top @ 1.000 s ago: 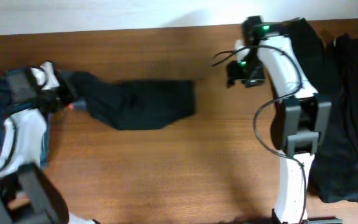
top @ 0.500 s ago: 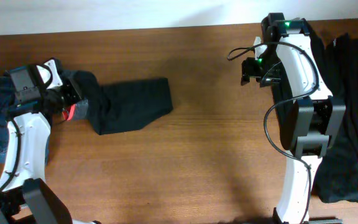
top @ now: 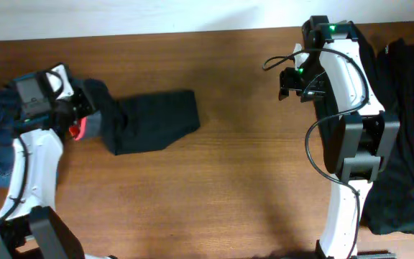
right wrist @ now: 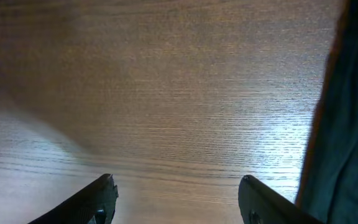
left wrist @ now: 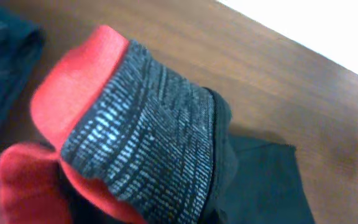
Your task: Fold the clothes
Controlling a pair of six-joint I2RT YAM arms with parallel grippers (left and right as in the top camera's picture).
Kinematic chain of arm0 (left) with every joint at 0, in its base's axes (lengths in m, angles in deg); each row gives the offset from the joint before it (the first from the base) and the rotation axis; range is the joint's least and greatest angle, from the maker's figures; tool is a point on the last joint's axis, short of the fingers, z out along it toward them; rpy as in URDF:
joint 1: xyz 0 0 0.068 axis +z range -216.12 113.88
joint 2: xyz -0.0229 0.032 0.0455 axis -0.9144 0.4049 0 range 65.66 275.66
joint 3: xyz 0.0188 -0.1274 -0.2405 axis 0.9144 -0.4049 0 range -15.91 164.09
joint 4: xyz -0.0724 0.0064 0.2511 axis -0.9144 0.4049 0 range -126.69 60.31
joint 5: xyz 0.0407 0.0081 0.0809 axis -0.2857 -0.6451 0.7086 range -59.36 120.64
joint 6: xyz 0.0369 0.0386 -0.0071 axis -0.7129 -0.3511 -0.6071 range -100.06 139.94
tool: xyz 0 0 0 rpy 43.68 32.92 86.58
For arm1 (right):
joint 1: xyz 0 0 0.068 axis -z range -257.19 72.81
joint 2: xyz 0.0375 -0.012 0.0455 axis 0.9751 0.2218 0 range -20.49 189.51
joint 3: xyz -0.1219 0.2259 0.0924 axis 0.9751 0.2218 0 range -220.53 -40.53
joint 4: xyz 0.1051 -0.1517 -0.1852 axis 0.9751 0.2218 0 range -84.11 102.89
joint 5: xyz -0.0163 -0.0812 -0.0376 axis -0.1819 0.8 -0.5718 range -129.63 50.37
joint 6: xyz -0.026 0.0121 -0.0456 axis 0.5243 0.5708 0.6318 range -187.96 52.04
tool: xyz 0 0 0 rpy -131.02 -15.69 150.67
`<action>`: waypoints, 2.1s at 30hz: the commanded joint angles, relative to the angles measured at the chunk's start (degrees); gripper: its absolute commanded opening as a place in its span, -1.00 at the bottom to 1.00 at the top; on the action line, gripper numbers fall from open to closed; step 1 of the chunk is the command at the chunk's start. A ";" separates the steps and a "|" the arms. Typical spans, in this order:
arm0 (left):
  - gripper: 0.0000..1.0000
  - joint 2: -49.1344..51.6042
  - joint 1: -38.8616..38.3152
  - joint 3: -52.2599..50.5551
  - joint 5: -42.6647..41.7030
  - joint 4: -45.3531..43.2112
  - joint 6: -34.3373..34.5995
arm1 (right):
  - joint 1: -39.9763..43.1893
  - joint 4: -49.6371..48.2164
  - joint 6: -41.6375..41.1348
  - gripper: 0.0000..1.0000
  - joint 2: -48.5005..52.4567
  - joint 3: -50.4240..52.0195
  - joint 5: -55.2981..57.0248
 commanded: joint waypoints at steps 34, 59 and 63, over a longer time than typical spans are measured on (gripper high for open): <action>0.62 -5.77 -13.77 12.07 21.64 15.26 -2.71 | -13.18 -3.58 17.77 0.35 -1.97 -1.09 -11.52; 0.87 8.04 -0.52 12.02 14.51 22.97 1.29 | -40.83 -29.24 16.59 0.59 2.36 -1.03 -8.44; 0.88 8.04 -0.52 12.02 14.51 22.97 1.29 | -40.54 -29.90 14.86 0.59 4.79 -1.03 -8.24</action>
